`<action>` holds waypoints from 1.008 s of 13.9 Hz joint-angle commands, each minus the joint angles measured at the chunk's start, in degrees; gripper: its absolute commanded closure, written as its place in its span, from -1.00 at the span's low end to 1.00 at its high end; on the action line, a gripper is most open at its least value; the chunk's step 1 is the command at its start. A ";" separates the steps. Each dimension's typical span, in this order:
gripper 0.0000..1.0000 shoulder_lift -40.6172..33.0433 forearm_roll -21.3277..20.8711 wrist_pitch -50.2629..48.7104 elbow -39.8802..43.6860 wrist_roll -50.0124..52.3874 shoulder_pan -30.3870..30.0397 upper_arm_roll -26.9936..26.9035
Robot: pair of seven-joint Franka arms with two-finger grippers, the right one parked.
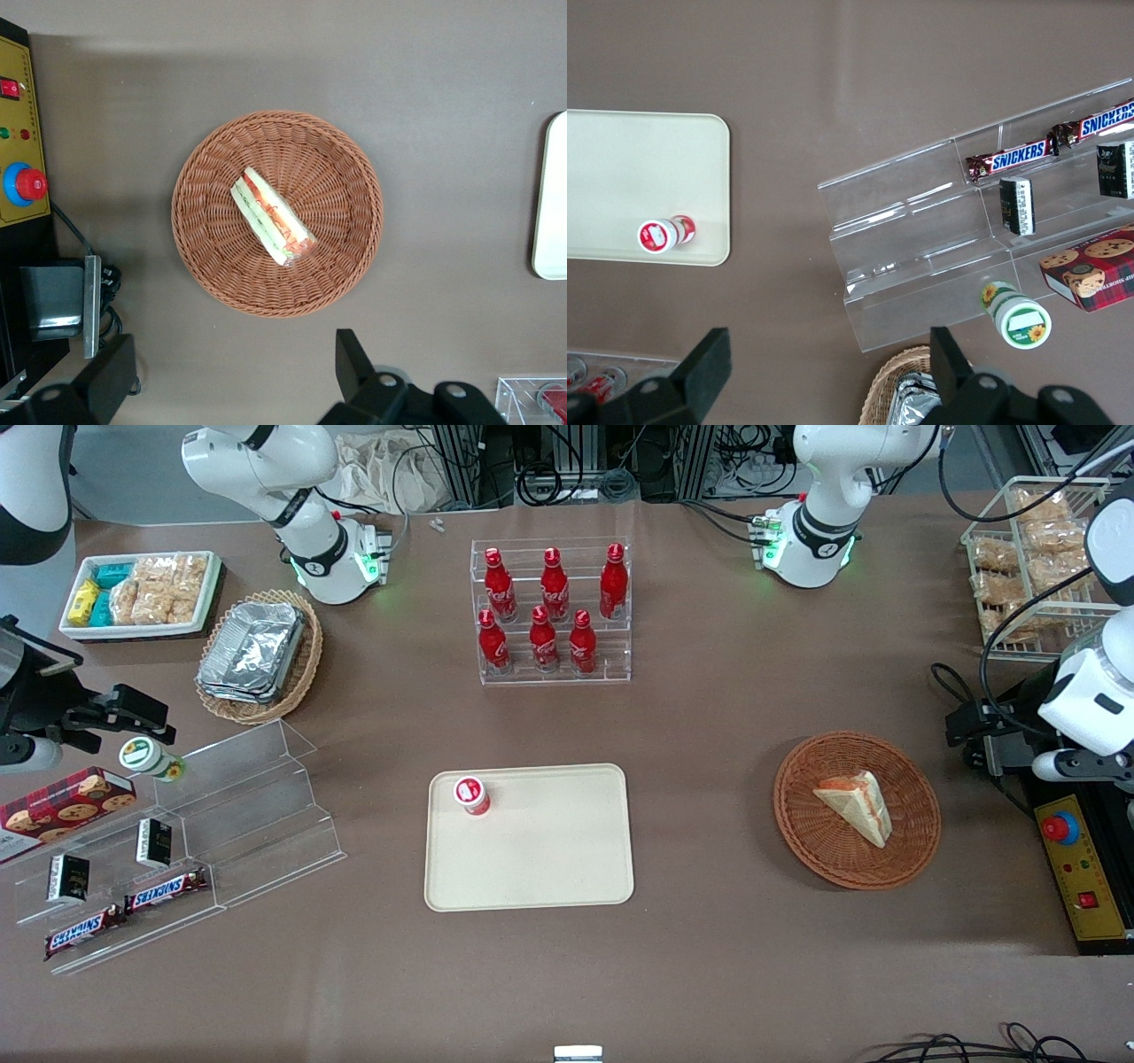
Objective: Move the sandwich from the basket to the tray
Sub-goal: 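Move the left gripper over the wicker basket toward the wrapped sandwich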
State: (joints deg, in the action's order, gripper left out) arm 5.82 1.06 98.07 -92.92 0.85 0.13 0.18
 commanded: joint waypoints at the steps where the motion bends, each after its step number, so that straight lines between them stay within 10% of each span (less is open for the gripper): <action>1: -1.00 -0.37 0.69 0.72 -0.15 1.26 0.75 -0.62; 14: -1.00 1.56 -2.03 20.12 -15.87 36.21 3.21 -0.09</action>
State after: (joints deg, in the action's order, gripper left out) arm 9.24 0.41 113.45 -103.82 31.80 2.46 0.42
